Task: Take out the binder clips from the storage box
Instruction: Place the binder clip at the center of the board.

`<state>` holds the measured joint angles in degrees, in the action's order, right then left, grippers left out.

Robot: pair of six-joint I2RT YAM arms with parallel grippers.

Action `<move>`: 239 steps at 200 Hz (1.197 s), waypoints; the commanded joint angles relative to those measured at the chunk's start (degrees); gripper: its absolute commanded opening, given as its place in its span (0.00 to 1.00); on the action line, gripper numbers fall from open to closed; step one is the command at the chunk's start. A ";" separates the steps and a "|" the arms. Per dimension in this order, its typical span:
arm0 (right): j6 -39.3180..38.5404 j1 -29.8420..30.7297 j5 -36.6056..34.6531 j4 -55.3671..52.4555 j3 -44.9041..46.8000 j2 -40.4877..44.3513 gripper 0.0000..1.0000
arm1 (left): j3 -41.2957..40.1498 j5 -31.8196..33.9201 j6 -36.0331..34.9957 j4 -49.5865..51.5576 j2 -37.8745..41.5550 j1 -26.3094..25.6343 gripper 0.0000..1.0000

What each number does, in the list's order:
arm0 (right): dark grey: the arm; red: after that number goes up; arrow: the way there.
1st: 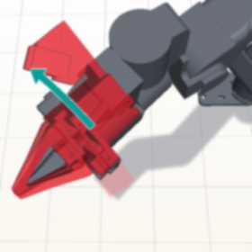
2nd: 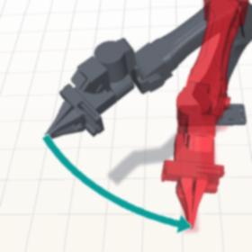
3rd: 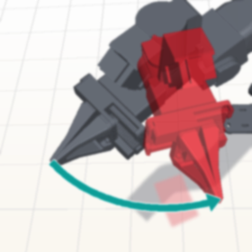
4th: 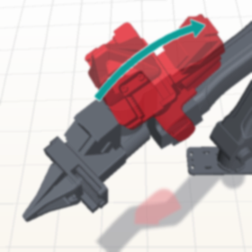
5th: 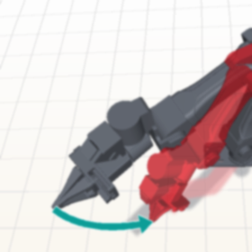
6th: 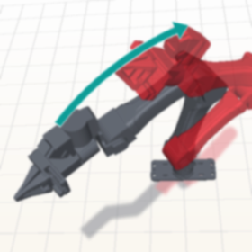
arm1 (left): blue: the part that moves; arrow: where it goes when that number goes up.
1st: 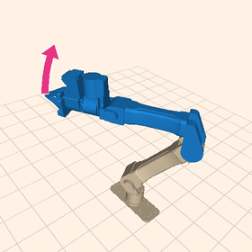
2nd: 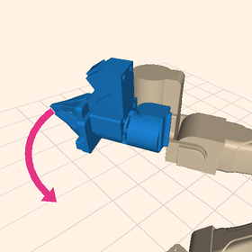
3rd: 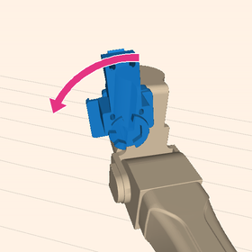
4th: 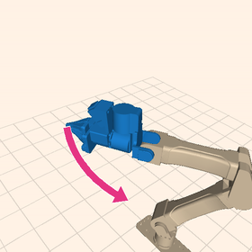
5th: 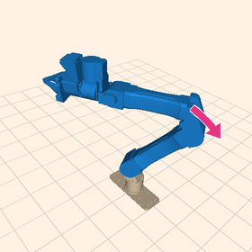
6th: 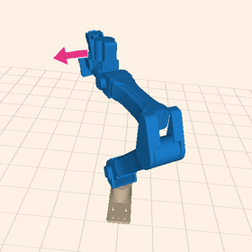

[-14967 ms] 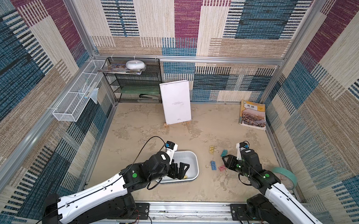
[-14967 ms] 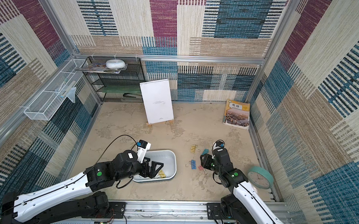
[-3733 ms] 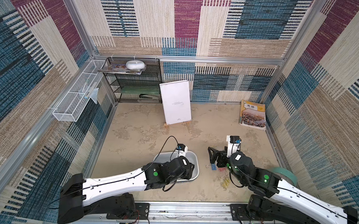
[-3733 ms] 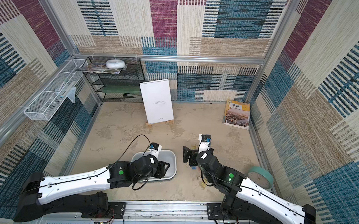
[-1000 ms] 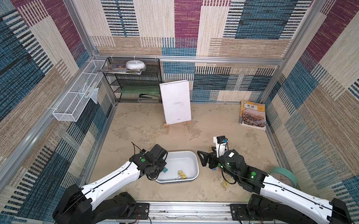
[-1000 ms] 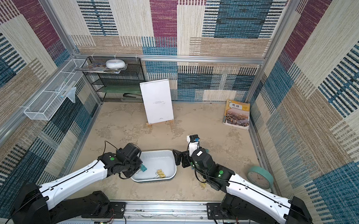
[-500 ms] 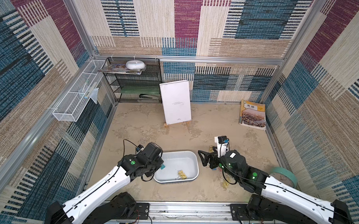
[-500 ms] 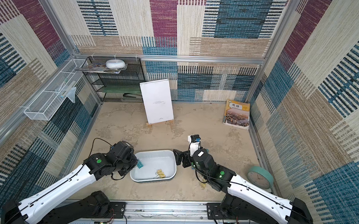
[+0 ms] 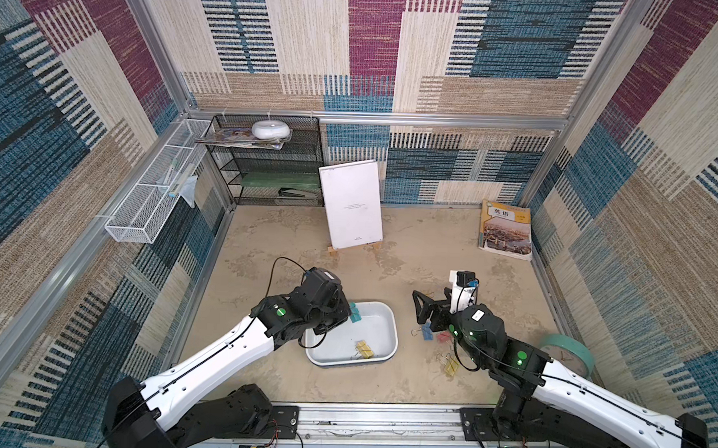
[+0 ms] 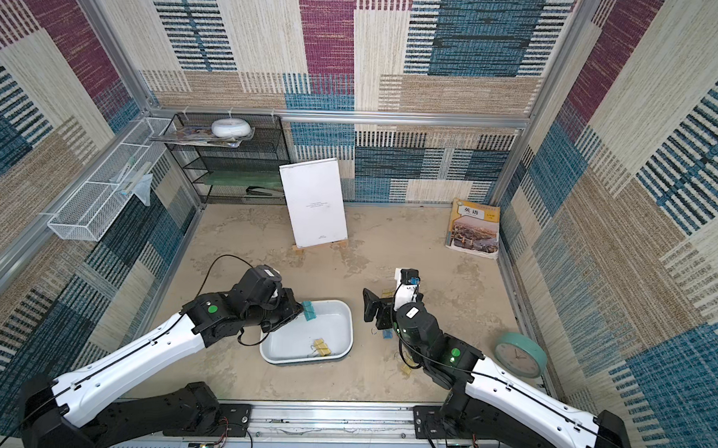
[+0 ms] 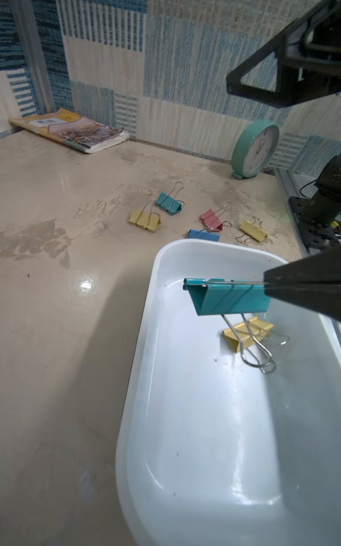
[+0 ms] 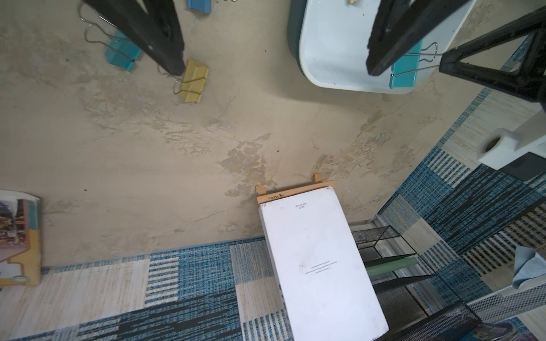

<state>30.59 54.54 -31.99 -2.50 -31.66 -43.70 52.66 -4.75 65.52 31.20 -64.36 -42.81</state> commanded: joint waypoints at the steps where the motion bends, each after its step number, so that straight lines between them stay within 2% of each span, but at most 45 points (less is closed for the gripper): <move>1: 1.56 -0.49 -5.38 -1.63 0.37 1.41 0.99 | 2.90 -2.15 -3.84 -7.27 -3.61 -3.58 0.00; 38: 2.81 -2.44 -8.65 -4.36 0.90 5.34 0.99 | 7.38 -5.00 -5.40 -12.96 -13.09 -8.99 0.00; 114: 3.52 -5.29 -9.10 -6.53 1.51 9.82 0.99 | 12.99 -11.12 -4.81 -21.23 -29.81 -16.80 0.00; 185: 3.58 -5.76 -8.00 -6.46 1.43 9.52 0.99 | 8.86 -12.64 -1.34 -27.92 -35.05 -20.08 0.00; 239: 3.52 -5.94 -7.36 -6.20 1.60 9.43 0.99 | 7.08 -12.30 -0.38 -29.72 -36.52 -20.34 0.00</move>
<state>33.89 48.69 -39.79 -9.10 -30.22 -34.24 59.57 -16.93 65.10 3.55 -100.51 -63.09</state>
